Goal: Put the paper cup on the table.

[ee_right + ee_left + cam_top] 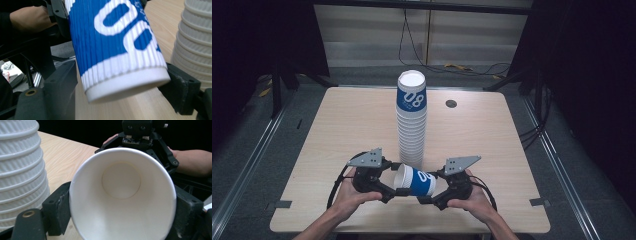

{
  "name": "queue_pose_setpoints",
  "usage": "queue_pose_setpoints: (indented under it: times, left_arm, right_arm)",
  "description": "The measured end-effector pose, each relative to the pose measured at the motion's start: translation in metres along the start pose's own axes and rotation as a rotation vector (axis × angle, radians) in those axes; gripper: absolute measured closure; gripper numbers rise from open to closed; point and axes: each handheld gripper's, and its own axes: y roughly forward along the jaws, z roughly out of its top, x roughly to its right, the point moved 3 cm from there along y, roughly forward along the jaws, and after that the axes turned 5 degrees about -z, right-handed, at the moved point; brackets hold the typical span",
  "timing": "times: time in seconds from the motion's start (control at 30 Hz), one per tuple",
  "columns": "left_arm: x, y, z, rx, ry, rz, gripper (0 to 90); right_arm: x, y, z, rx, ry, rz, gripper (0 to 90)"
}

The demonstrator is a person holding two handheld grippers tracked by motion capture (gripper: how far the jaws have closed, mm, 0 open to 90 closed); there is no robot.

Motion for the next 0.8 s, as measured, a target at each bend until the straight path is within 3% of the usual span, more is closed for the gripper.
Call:
queue_pose_setpoints:
  times: [0.37,0.5,0.8]
  left_arm:
    - [-0.008,-0.018,0.002,0.001,-0.014,0.054,17.8]
    - [-0.011,-0.024,0.003,0.01,-0.039,0.064,17.9]
    - [-0.016,-0.025,-0.002,-0.037,-0.044,0.091,17.9]
  right_arm:
    - [0.011,-0.008,-0.001,-0.001,0.039,-0.057,15.4]
    - [0.015,-0.014,-0.002,0.008,0.036,-0.105,16.2]
    - [0.028,-0.026,-0.008,0.038,0.088,-0.166,16.2]
